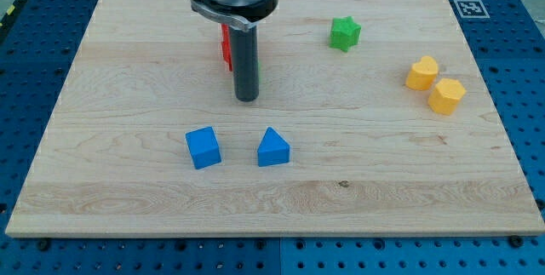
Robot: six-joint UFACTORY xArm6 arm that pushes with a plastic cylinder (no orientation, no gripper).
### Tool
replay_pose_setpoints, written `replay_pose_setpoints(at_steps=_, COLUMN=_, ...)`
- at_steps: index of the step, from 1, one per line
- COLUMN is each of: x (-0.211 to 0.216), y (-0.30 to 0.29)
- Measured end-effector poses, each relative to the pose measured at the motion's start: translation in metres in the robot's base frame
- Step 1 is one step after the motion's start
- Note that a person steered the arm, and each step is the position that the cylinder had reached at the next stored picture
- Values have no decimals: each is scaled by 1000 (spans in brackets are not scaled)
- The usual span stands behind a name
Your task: Move the green circle below the red star
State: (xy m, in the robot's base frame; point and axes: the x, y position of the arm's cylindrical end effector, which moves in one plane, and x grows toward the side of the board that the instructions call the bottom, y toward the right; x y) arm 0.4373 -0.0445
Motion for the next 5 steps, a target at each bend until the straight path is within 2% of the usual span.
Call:
replay_pose_setpoints(at_steps=1, x=1, y=4)
replay_pose_setpoints(at_steps=2, x=28, y=48)
replay_pose_setpoints(at_steps=4, x=-14, y=45)
replay_pose_setpoints(at_steps=5, x=-14, y=27)
